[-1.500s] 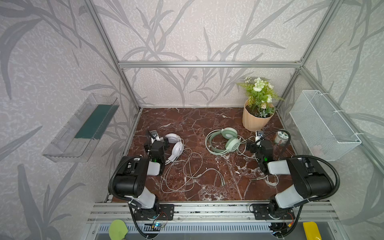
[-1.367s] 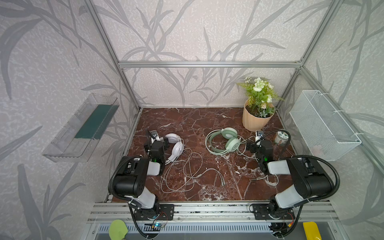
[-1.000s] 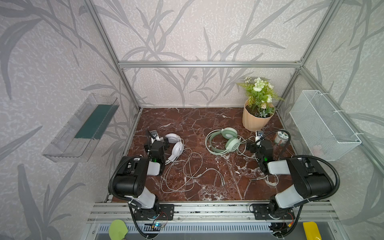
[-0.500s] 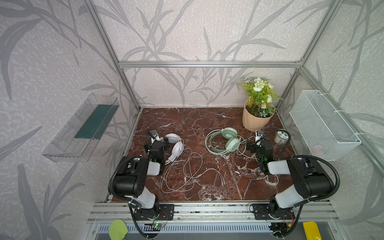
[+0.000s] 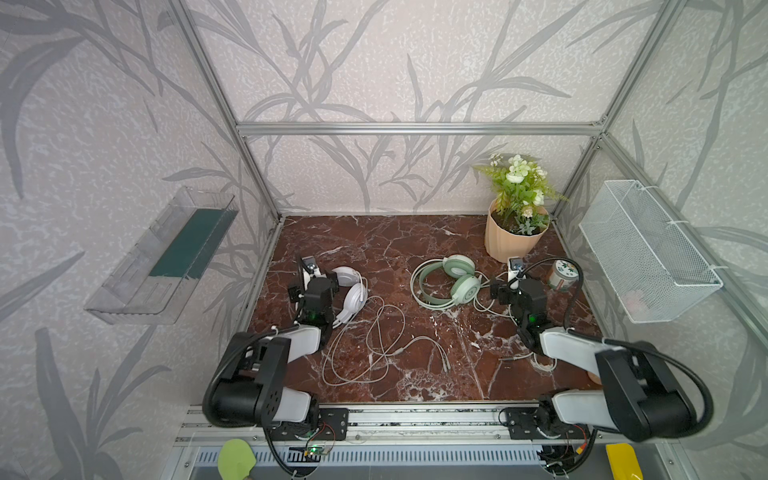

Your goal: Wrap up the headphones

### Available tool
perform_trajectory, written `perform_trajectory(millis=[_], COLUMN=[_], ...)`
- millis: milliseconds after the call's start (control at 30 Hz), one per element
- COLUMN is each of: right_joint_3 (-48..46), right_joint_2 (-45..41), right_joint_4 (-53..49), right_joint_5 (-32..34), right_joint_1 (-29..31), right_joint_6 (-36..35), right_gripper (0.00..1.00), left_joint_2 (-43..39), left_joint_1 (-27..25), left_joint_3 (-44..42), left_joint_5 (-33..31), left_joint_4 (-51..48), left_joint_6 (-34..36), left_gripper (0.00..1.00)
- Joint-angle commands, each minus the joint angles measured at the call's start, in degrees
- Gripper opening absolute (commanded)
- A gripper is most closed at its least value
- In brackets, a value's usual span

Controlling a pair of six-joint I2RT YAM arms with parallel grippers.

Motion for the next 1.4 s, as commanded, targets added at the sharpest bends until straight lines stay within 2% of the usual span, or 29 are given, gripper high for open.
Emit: perform_trajectory(millis=[0, 33, 67, 100, 133, 200, 233, 300, 367, 433, 533, 700, 800, 867, 933, 1000, 1100, 1267, 1367], right_joint_3=[10.59, 13.21, 14.75, 15.9, 16.3, 15.77, 14.38, 11.79, 10.21, 9.09, 8.97, 9.36, 11.63, 12.45, 10.04, 5.34, 1.56, 3.69, 2.97], right_joint_2=[-10.63, -11.98, -12.75, -13.54, -14.38, -16.56, -17.43, -18.03, -18.78, -19.19, -18.05, -17.71, -19.02, -21.6, -24.93, -27.61, -28.19, -26.05, -26.73], right_joint_4=[-20.34, -24.98, -27.47, -29.73, -31.02, -32.53, -30.09, -23.27, -21.49, -21.78, -23.48, -24.47, -28.69, -32.91, -34.35, -28.46, -20.25, -21.44, -20.43], right_joint_5=[2.67, 2.44, 3.12, 4.52, 4.58, -2.32, -9.97, -21.83, -26.18, -26.34, -25.72, -27.59, -27.99, -27.25, -22.14, -20.14, -21.67, -21.8, -17.27], right_joint_1=[0.2, 0.11, 0.11, -0.26, -1.09, -4.11, -5.98, -6.92, -6.85, -6.66, -6.66, -6.66, -6.66, -6.66, -6.57, -6.57, -6.19, -1.12, 4.58], right_joint_6=[8.56, 12.85, 16.75, 23.5, 29.7, 38.98, 42.11, 42.95, 45.74, 51.28, 56.95, 56.55, 50.21, 47.23, 52.07, 54.8, 56.64, 52.01, 46.73], right_gripper=[0.99, 0.99, 0.99, 0.99, 1.0, 0.99, 0.99, 0.99, 0.99, 0.99, 0.99, 0.99, 0.99, 0.99, 0.99, 0.99, 0.99, 0.99, 0.99], left_joint_2=[-10.23, -12.51, -14.34, -15.99, -17.78, -22.54, -25.04, -26.45, -25.6, -24.19, -23.39, -23.2, -19.23, -16.13, -13.77, -12.11, -8.43, 0.84, 6.63], left_joint_1=[1.26, 2.33, 4.02, 6.39, 7.74, 8.11, 9.28, 12.18, 14.59, 15.63, 15.95, 19.17, 20.85, 21.87, 22.25, 22.28, 22.31, 22.32, 22.32], left_joint_3=[12.24, 17.7, 21.95, 25.37, 27.02, 26.53, 25.84, 27.61, 30.83, 33.85, 34.2, 29.23, 27.54, 27.26, 27.03, 27.05, 27.76, 30.79, 33.58], left_joint_5=[-12.97, -15.43, -13.41, -7.89, -3.19, 1.33, 6.11, 12.4, 13.59, 15.11, 18.93, 24.37, 29.7, 30.43, 30.37, 31.36, 31.69, 33.93, 35.05], left_joint_4=[-27.08, -41.44, -50.73, -59.32, -63.75, -68.2, -70.1, -78.54, -88.59, -95.89, -100.34, -97.94, -96.46, -96.8, -96.4, -95.7, -95.01, -93.74, -93.11], left_joint_6=[-13.7, -23.72, -30.2, -31.5, -31.27, -32.22, -33.35, -37.09, -41.38, -42.41, -40.35, -37.78, -37.0, -36.31, -35.61, -35.71, -35.94, -35.29, -35.59], left_gripper=[0.99, 0.99, 0.99, 0.99, 0.99, 0.99, 0.99, 0.99, 0.99, 0.99, 0.99, 0.99, 0.99, 0.99, 0.99, 0.99, 0.99, 0.97, 0.94])
